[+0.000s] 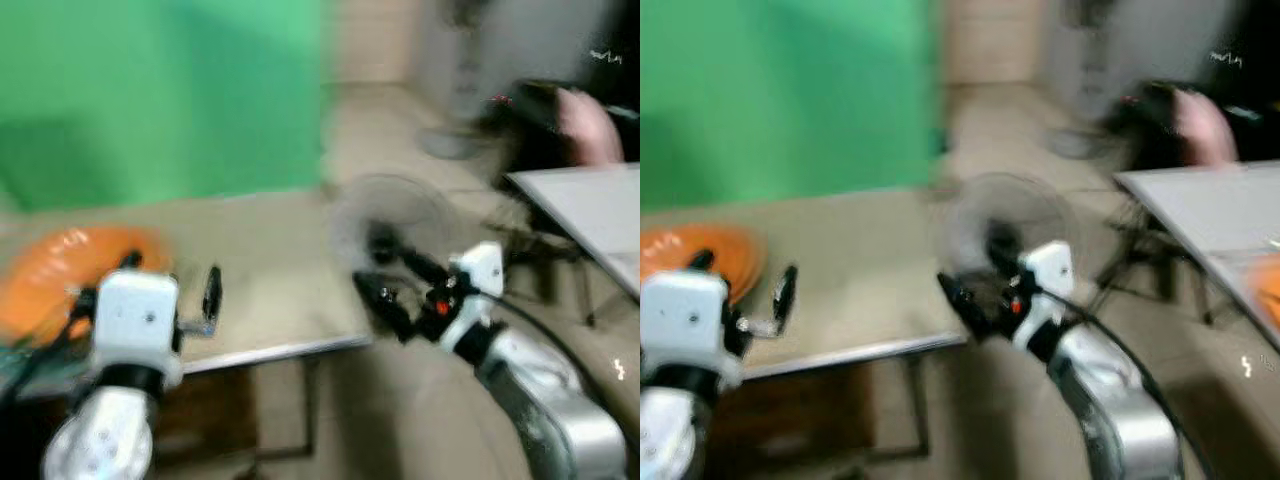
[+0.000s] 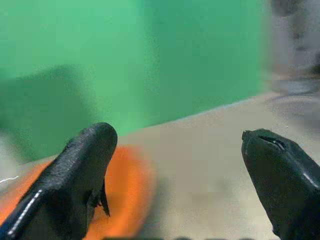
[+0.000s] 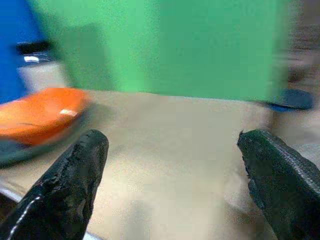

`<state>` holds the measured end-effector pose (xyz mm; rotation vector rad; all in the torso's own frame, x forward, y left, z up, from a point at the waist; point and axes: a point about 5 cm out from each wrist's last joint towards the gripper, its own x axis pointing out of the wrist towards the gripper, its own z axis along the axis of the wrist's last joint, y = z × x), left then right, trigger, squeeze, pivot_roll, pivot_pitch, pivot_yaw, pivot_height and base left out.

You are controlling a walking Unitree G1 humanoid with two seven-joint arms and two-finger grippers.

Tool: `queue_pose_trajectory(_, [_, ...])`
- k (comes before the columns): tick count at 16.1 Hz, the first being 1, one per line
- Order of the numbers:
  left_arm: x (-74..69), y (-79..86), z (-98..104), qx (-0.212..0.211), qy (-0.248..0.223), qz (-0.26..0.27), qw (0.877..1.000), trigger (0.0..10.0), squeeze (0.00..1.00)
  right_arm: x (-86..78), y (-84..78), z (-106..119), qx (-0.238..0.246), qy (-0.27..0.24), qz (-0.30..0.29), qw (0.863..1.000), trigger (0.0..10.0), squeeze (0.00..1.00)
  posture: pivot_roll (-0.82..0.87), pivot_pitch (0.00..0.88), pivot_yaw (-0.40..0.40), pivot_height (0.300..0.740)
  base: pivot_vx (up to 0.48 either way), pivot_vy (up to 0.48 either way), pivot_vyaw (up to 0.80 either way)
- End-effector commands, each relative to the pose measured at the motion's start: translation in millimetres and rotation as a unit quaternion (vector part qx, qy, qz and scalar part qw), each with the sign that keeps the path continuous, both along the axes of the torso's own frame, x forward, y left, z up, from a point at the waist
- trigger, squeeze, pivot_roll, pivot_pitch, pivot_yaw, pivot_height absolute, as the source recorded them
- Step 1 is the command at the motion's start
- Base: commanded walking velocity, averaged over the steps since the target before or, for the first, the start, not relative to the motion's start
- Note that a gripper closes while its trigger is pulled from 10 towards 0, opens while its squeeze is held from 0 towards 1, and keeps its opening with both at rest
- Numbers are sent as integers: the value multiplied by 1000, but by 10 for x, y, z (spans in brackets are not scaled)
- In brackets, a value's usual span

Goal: Setting the table

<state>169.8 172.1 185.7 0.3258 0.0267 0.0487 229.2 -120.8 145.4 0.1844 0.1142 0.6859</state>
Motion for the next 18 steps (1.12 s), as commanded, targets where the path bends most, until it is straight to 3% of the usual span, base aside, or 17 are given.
queue_pose_trajectory(1, [16,4,93,5,-17,0,1000,10000,0,28,-56,71,5,-12,-16,1000,10000,1000,49,31,-1,740,0,352,800])
queue_pose_trajectory(5, [189,75,498,21,-85,-23,996,10000,0,163,-86,389,57,-53,-76,994,10000,1000,50,37,3,740,0,336,142])
queue_pose_trajectory(7, [237,68,583,15,-101,-29,994,10000,0,213,-80,481,58,-64,-86,993,10000,1000,44,36,1,740,0,332,0])
queue_pose_trajectory(11, [206,86,411,3,-52,-23,998,10000,0,219,-57,397,33,-29,-105,993,10000,1000,40,38,-16,740,0,320,-600])
queue_pose_trajectory(13, [225,87,370,19,-40,-24,999,10000,0,192,-53,338,31,-9,-121,992,10000,1000,40,39,-22,740,0,0,-800])
queue_pose_trajectory(18, [306,81,354,-2,-37,-24,999,10000,0,183,-46,342,34,-2,-138,990,10000,1000,30,39,-13,740,0,-478,-800])
